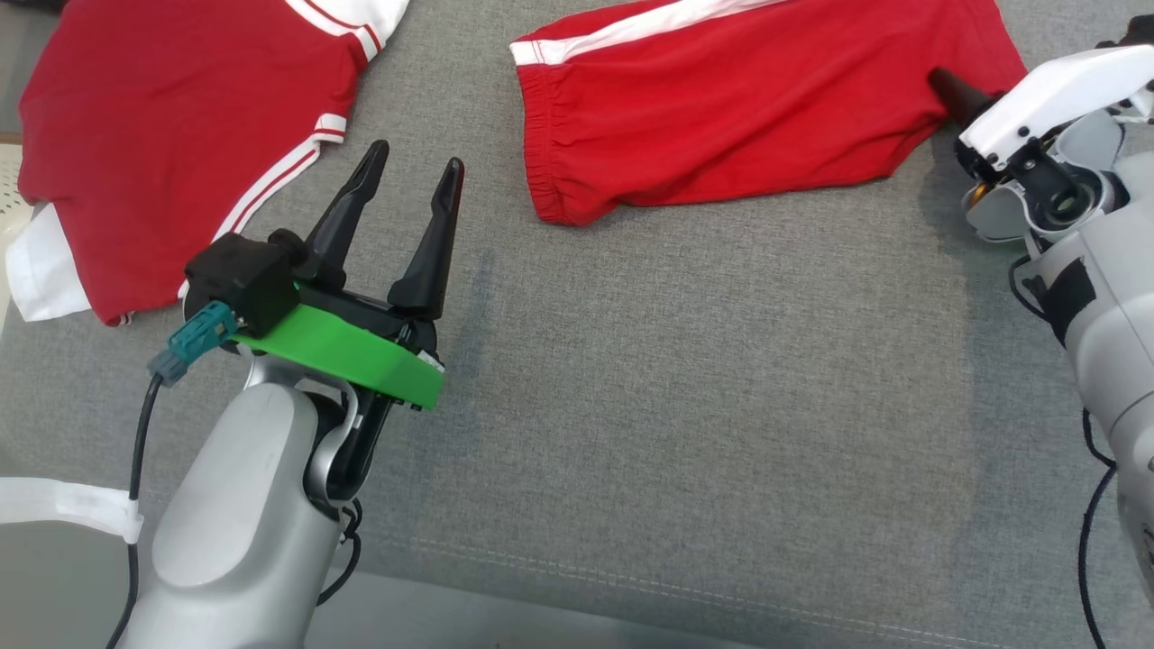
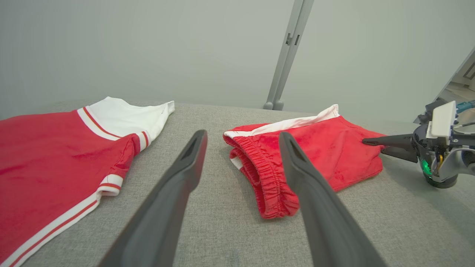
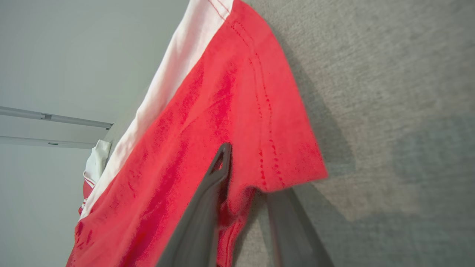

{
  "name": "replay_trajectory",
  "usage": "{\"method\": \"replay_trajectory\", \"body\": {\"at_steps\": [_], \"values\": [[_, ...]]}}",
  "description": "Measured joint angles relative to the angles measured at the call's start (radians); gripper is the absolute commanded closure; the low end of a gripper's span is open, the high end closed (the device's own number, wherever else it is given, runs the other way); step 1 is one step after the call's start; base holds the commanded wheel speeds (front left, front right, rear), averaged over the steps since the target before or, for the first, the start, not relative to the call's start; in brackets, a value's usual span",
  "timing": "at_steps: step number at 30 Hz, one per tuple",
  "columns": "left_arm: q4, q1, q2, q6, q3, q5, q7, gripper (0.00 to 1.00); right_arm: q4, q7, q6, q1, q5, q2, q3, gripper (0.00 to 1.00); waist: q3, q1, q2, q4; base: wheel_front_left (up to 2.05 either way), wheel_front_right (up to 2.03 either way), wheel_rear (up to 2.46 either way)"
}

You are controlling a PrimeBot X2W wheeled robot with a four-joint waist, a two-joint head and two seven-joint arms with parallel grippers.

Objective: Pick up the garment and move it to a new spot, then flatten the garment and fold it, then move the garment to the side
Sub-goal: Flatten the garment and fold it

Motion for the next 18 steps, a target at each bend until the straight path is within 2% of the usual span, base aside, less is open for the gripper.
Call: {"method": "replay_trajectory", "body": {"at_steps": [5, 13, 18], "values": [[-0.002, 0.017, 0.012, 0.000, 0.013, 0.003, 0.000, 0.00, 0.001, -0.002, 0.000, 0.010, 0.006, 0.028, 0.001, 1.00, -0.018, 0.0000, 0.0000, -0.012, 0.00, 0.00, 0.00], [0.000, 0.050, 0.014, 0.000, 0.016, 0.003, 0.000, 0.00, -0.009, -0.063, 0.007, 0.067, 0.022, 0.035, -0.016, 1.00, -0.058, 0.0000, 0.0000, -0.046, 0.00, 0.00, 0.00], [0.006, 0.081, 0.018, 0.000, 0.018, 0.004, 0.000, 0.00, -0.054, -0.080, 0.007, 0.123, 0.045, 0.062, -0.016, 1.00, -0.090, 0.0000, 0.0000, -0.073, 0.00, 0.00, 0.00]]}}
